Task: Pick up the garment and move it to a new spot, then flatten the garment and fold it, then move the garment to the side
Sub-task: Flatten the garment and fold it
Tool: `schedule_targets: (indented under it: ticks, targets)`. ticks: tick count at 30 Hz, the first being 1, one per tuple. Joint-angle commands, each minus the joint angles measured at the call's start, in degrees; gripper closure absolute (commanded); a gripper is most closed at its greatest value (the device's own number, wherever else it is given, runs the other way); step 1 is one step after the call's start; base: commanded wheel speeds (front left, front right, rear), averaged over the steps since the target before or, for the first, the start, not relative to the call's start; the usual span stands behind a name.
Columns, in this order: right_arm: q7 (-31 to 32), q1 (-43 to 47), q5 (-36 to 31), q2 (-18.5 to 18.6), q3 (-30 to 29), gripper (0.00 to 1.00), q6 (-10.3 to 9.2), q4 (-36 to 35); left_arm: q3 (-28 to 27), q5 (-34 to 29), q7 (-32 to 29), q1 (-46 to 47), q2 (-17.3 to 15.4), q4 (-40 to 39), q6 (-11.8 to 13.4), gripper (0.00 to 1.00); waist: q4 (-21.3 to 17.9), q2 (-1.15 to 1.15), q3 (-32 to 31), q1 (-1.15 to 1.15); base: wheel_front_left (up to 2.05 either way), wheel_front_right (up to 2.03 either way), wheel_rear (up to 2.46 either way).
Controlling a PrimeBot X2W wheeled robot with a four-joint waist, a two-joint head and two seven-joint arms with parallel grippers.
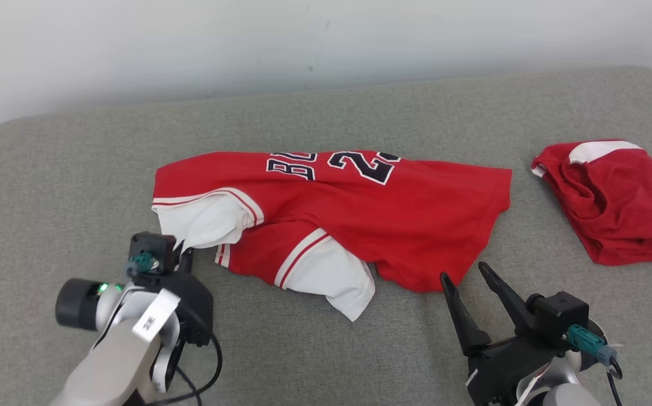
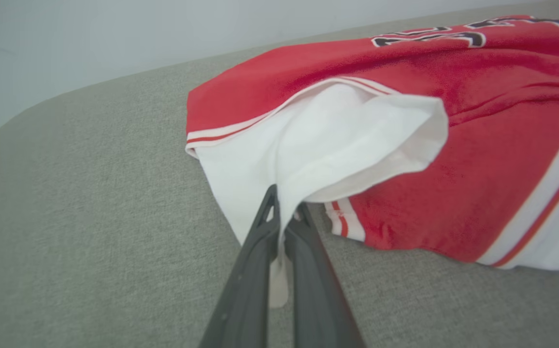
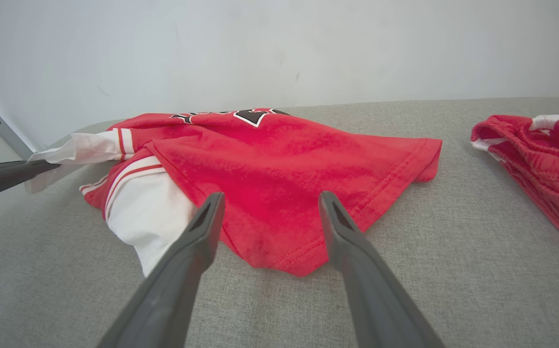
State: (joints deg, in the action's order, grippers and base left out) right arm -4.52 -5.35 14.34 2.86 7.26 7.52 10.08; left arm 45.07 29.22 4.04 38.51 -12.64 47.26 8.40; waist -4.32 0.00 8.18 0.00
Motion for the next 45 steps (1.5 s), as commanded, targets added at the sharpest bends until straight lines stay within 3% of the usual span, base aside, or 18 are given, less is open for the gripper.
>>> schedule_targets:
  ticks: [1, 8, 19, 24, 27, 28, 29, 32, 33, 34, 45]
  targets:
    - [0.11, 0.46, 0.52, 0.08, -0.23, 0.0, -0.04, -0.07, -0.52, 0.17, 0.73, -1.85, -1.26, -1.58, 0.84, 1.0, 0.51, 0.0, -0.59, 0.0, 0.0, 0.0, 0.0]
    - [0.22, 1.28, 0.51, 0.08, -0.51, 0.0, -0.04, -0.51, -3.25, 2.47, 1.12, -9.28, -6.58, -15.45, 5.35, 1.0, 1.6, 0.0, -1.26, 0.0, 0.0, 0.0, 0.0]
    - [0.45, 1.38, 0.23, 0.09, -0.78, 0.0, -0.04, -1.09, -8.11, 4.86, -4.41, -21.85, -16.01, -44.83, 15.97, 1.0, 2.57, 0.0, -0.88, 0.0, 0.0, 0.0, 0.0]
    - [0.41, 0.97, 0.32, 0.09, -0.75, 0.0, -0.04, -1.08, -9.19, 5.41, -6.27, -26.68, -18.59, -51.9, 19.89, 1.0, 2.5, 0.0, -0.57, 0.0, 0.0, 0.0, 0.0]
    - [0.36, 0.67, 0.35, 0.08, -0.81, 0.0, -0.04, -1.02, -8.43, 5.71, -7.08, -28.74, -19.23, -52.6, 20.42, 1.0, 2.56, 0.0, -0.31, 0.0, 0.0, 0.0, 0.0]
    - [0.33, 0.6, 0.35, 0.09, -0.87, 0.0, -0.04, -0.99, -8.21, 5.92, -7.11, -29.12, -18.98, -52.18, 20.33, 0.76, 2.63, 0.0, -0.24, 0.0, 0.0, 0.0, 0.0]
    - [0.31, 0.53, 0.34, 0.09, -0.87, 0.0, -0.04, -0.98, -7.83, 5.92, -7.0, -29.58, -18.83, -51.34, 20.06, 0.45, 2.69, 0.0, -0.17, 0.0, 0.0, 0.0, 0.0]
    - [0.29, 0.36, 0.3, 0.08, -0.75, 0.0, -0.04, -0.94, -7.42, 6.54, -6.26, -30.43, -18.01, -48.94, 19.59, 0.41, 2.76, 0.0, -0.06, 0.0, 0.0, 0.0, 0.0]
    - [0.28, 0.25, 0.27, 0.08, -0.67, 0.0, -0.04, -0.93, -7.37, 6.84, -5.83, -30.71, -17.58, -47.3, 19.26, 0.26, 2.79, 0.0, -0.03, 0.0, 0.0, 0.0, 0.0]
    - [0.25, 0.21, 0.23, 0.09, -0.64, 0.0, -0.04, -0.91, -7.4, 7.01, -5.31, -30.87, -17.11, -45.81, 18.91, 0.0, 2.82, 0.0, -0.02, 0.0, 0.0, 0.0, 0.0]
    - [1.38, 0.27, -1.6, 0.09, -0.76, 0.0, -0.04, -1.28, -9.93, 10.32, 0.3, -31.57, -13.63, -36.01, 17.49, 0.0, 3.65, 0.0, -0.68, 0.0, 0.0, 0.0, 0.0]
